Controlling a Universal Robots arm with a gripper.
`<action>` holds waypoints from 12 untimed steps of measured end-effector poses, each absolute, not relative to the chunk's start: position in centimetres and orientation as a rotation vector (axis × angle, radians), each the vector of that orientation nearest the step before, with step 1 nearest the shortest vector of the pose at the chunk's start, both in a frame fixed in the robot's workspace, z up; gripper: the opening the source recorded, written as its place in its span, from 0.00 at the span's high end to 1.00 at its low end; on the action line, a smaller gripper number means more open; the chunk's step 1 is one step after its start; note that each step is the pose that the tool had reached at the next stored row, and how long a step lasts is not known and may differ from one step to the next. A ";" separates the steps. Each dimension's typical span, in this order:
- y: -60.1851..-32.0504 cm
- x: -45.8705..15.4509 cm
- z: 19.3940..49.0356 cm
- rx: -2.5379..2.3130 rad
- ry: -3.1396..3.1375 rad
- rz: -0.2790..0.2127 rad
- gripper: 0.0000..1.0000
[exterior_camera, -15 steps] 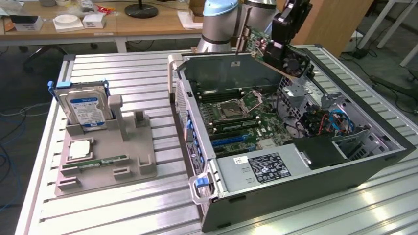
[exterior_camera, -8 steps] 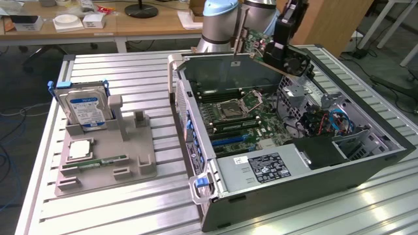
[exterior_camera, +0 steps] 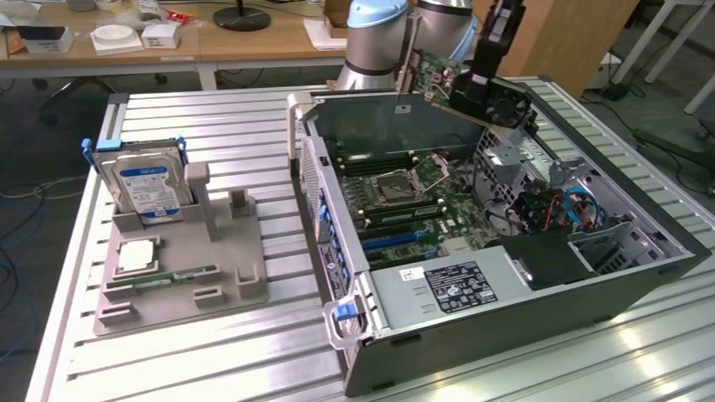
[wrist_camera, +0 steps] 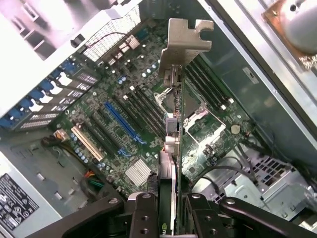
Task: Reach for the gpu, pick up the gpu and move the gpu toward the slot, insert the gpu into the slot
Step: 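Insert the gpu into the slot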
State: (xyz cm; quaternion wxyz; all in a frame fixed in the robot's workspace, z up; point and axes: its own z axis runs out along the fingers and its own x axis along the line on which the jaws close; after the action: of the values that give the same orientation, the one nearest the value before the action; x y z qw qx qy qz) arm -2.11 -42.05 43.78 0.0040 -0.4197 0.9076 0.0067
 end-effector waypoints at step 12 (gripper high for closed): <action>-42.0 -2.1 43.7 -1.596 2.698 0.022 0.73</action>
State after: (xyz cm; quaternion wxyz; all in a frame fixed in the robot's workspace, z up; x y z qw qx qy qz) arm -2.11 -42.05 43.73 0.0033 -0.5091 0.8607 0.0070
